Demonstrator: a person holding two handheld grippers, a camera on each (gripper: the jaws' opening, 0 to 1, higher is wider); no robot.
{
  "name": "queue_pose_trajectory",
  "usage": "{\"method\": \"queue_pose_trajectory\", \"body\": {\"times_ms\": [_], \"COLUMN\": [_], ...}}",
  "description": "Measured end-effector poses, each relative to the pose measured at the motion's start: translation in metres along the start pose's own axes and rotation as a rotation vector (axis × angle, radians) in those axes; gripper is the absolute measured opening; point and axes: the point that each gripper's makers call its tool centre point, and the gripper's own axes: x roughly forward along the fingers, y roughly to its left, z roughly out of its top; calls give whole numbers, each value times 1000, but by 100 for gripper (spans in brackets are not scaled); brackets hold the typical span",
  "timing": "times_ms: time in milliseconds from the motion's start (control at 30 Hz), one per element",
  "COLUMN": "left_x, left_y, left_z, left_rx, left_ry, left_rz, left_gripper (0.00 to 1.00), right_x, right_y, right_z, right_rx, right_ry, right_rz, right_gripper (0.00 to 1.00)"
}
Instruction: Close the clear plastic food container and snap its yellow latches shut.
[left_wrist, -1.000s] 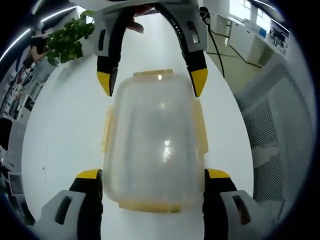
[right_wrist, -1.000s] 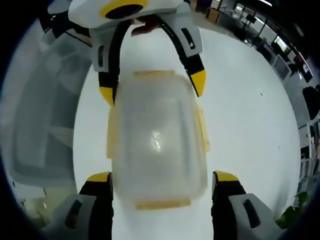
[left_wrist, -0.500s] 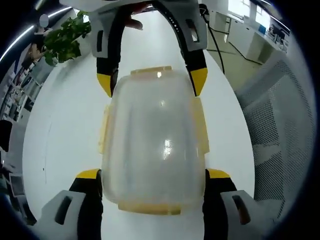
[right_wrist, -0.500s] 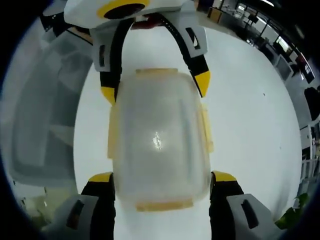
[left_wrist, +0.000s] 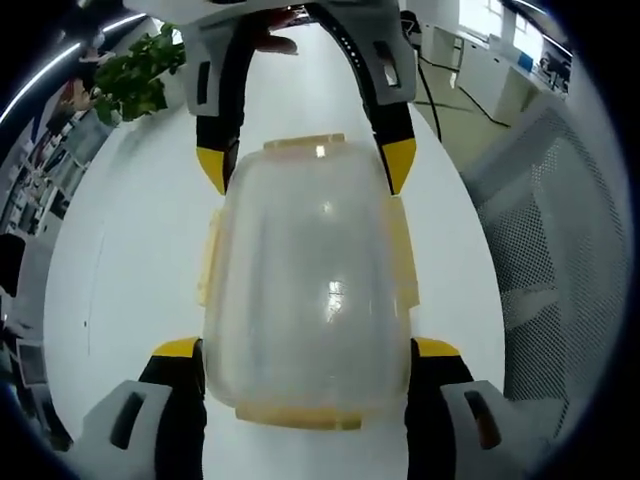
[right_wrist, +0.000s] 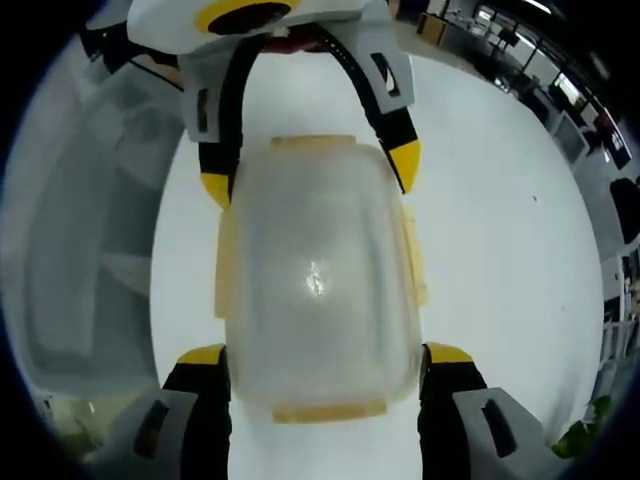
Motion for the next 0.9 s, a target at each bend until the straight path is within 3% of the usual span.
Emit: {"method": "queue_pose_trajectory", "body": {"times_ms": [900], "left_x": [-25], "left_y": [-10], "left_z": [-55], "left_rx": [-27], "left_ry": [9], "left_rz": [10], "left_gripper": [83], "right_x": [19], "right_y": [12], "right_z": [56], "right_rx": [-17], "right_ry": [13], "right_rz": [8], "right_gripper": [77]}}
